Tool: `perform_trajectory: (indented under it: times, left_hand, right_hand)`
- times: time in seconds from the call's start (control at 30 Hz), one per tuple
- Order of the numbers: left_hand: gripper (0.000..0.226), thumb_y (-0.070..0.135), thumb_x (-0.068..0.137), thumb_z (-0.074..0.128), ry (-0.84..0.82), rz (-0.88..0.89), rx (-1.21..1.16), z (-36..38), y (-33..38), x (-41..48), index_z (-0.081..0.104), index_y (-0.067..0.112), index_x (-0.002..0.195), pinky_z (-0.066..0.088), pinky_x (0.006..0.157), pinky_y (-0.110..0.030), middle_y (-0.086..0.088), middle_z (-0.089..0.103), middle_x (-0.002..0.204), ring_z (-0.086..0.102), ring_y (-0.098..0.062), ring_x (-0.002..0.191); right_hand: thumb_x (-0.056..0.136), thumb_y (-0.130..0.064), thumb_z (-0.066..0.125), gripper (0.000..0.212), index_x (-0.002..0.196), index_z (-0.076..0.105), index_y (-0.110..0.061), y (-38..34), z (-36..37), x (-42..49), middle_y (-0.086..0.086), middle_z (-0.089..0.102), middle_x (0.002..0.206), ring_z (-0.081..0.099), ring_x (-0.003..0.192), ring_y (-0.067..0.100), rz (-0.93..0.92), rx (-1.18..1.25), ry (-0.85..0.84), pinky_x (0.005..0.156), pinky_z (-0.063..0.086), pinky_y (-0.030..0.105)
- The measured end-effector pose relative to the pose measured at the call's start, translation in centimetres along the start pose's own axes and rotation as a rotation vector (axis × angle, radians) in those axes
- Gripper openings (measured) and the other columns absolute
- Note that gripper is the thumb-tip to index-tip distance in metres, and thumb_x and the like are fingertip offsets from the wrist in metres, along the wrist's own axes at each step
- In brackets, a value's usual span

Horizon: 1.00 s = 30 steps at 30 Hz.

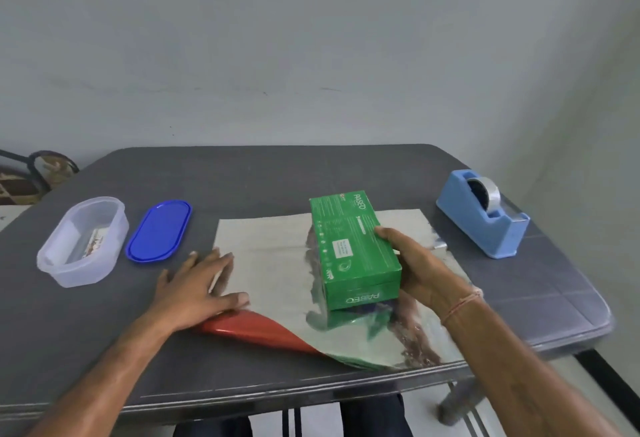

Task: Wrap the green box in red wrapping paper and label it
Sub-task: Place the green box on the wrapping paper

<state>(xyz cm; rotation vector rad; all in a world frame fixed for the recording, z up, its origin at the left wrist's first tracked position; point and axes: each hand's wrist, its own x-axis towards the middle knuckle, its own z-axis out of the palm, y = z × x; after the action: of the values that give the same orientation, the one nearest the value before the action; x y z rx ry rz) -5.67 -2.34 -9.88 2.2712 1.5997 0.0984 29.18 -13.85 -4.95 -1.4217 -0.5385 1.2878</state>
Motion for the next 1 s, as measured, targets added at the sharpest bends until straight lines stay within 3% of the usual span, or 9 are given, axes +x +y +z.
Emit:
perform_trajectory:
  times: [0.17,0.23,0.3,0.47,0.57,0.7,0.83,0.93,1.0]
  left_hand:
    - [0.109,0.085,0.066,0.059,0.099,0.147,-0.024,-0.6,2.1,-0.6,0.027,0.038,0.160,0.012,0.124,-0.054,0.006,0.009,0.172,0.005,-0.020,0.159]
    - [0.113,0.089,0.061,0.048,0.049,0.209,-0.093,-0.4,4.2,-0.1,0.028,0.037,0.160,0.013,0.126,-0.049,0.005,0.010,0.171,0.006,-0.018,0.159]
    - [0.106,0.082,0.074,0.060,-0.042,0.241,-0.093,0.0,5.8,0.4,0.022,0.036,0.162,0.012,0.127,-0.047,0.004,0.006,0.172,0.003,-0.016,0.159]
    - [0.110,0.063,0.079,0.076,-0.213,0.264,0.076,0.0,6.2,0.4,0.012,0.033,0.164,0.013,0.128,-0.044,-0.002,-0.003,0.173,-0.001,-0.021,0.159]
    - [0.109,0.061,0.071,0.083,-0.234,0.307,0.010,-0.8,4.7,-1.3,0.023,0.040,0.160,0.027,0.122,-0.039,0.004,0.016,0.170,0.023,-0.019,0.153]
    - [0.081,0.060,0.068,0.086,-0.303,0.378,-0.020,-2.0,4.1,-3.8,0.047,0.054,0.139,0.044,0.106,-0.030,0.029,0.045,0.136,0.048,0.001,0.124]
    - [0.073,0.067,0.067,0.083,-0.343,0.338,-0.109,-3.5,6.7,-3.2,0.055,0.047,0.132,0.054,0.090,-0.029,0.023,0.065,0.115,0.068,0.002,0.094]
    - [0.102,0.088,0.063,0.062,-0.165,0.341,-0.304,-2.3,9.4,-1.5,0.042,0.039,0.150,0.046,0.109,-0.036,0.011,0.050,0.149,0.056,-0.008,0.128]
    - [0.114,0.089,0.066,0.060,-0.204,0.298,-0.472,-1.1,10.8,-0.8,0.026,0.034,0.160,0.033,0.122,-0.042,0.009,0.029,0.165,0.035,-0.015,0.148]
  right_hand:
    - [0.099,-0.044,0.061,0.046,0.119,0.068,-0.004,0.6,0.8,-0.2,0.016,0.078,0.104,0.075,0.096,0.030,-0.091,-0.197,-0.036,0.079,0.058,0.036]
    - [0.102,-0.038,0.059,0.041,0.119,0.068,-0.002,0.8,0.9,-0.3,0.012,0.079,0.102,0.076,0.089,0.022,-0.135,-0.237,-0.029,0.070,0.058,0.028]
    - [0.102,-0.032,0.061,0.035,0.121,0.067,-0.002,0.9,0.6,-0.4,0.010,0.079,0.102,0.077,0.083,0.017,-0.165,-0.251,-0.004,0.064,0.057,0.022]
    - [0.097,-0.030,0.067,0.033,0.125,0.067,-0.011,0.5,-0.5,-1.0,0.000,0.079,0.103,0.076,0.093,0.014,-0.206,-0.310,-0.039,0.073,0.056,0.022]
    - [0.096,-0.025,0.069,0.033,0.126,0.066,-0.011,0.7,-1.0,-1.3,0.002,0.079,0.105,0.077,0.092,0.013,-0.209,-0.300,-0.087,0.068,0.057,0.016]
    - [0.095,-0.027,0.071,0.039,0.129,0.063,-0.011,0.8,-0.9,-1.1,0.006,0.078,0.109,0.077,0.088,0.013,-0.204,-0.285,-0.106,0.065,0.057,0.016]
    - [0.095,-0.023,0.071,0.033,0.127,0.062,-0.015,0.8,-0.9,-1.0,0.006,0.076,0.107,0.077,0.081,0.009,-0.210,-0.245,-0.121,0.062,0.056,0.014]
    - [0.095,-0.024,0.072,0.039,0.131,0.063,-0.015,0.8,-1.2,-0.9,0.005,0.078,0.107,0.077,0.089,0.012,-0.223,-0.249,-0.123,0.067,0.058,0.016]
    - [0.095,-0.025,0.071,0.038,0.132,0.064,-0.014,0.7,-1.5,-1.0,0.002,0.079,0.106,0.077,0.092,0.012,-0.223,-0.261,-0.122,0.068,0.058,0.017]
